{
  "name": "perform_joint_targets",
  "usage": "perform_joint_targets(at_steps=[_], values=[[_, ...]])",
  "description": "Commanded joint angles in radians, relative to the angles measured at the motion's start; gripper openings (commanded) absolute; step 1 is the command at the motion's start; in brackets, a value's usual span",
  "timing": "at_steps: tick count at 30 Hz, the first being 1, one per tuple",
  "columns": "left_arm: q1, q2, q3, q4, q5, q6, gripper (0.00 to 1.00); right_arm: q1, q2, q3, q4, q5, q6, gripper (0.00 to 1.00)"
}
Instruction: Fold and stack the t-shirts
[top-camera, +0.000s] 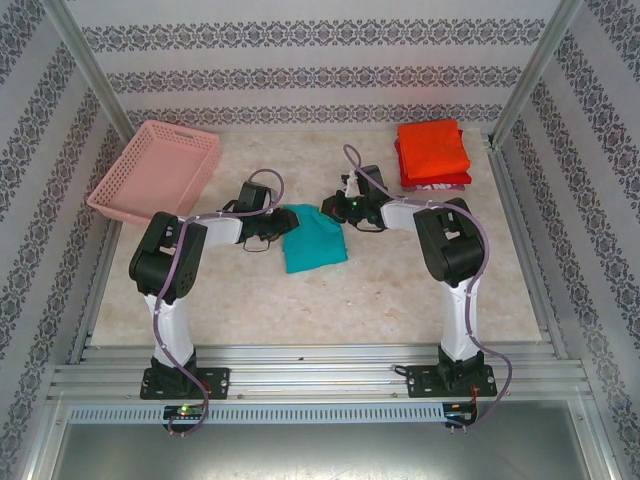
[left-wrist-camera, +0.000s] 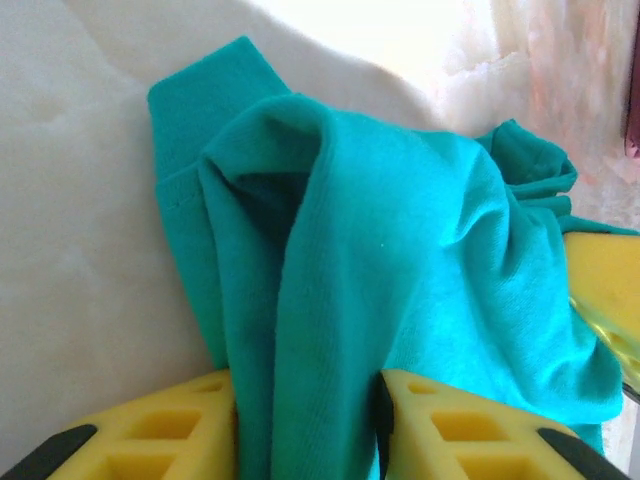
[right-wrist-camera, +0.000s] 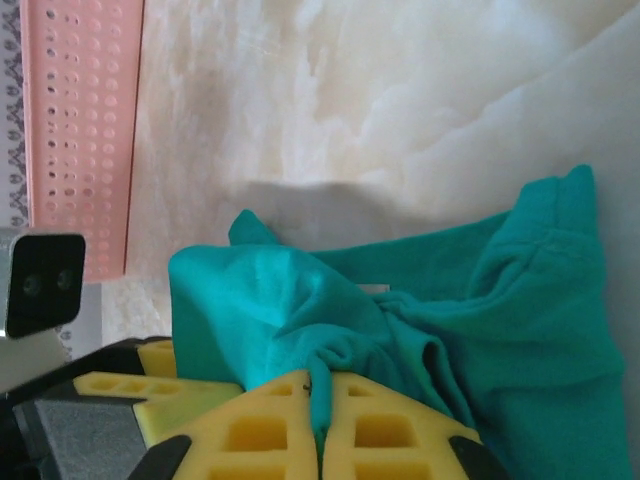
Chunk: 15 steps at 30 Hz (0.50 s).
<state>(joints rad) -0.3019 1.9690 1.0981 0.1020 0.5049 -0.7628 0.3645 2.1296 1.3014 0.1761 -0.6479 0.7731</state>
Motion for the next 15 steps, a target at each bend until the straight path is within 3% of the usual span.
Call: perform_joint_targets(at_steps=[1, 2, 5, 7, 15], values=[[-0.008, 0.011, -0.001, 0.027, 0.017, -0.004, 0.25, 0.010, -0.042, 0.044, -0.068, 0.000, -0.081, 0.06], [-0.009, 0.011, -0.004, 0.028, 0.016, -0.003, 0.23, 0.009, -0.066, 0.044, -0.110, 0.038, -0.118, 0.12], [-0.009, 0.011, -0.013, 0.034, 0.016, -0.006, 0.17, -0.003, -0.145, 0.001, -0.157, 0.153, -0.181, 0.53], [-0.009, 0.010, -0.022, 0.043, 0.015, -0.010, 0.15, -0.014, -0.188, -0.042, -0.160, 0.202, -0.198, 0.67], [-0.009, 0.005, -0.056, 0.064, 0.009, -0.025, 0.09, -0.030, -0.253, -0.223, -0.080, 0.130, -0.145, 0.69]])
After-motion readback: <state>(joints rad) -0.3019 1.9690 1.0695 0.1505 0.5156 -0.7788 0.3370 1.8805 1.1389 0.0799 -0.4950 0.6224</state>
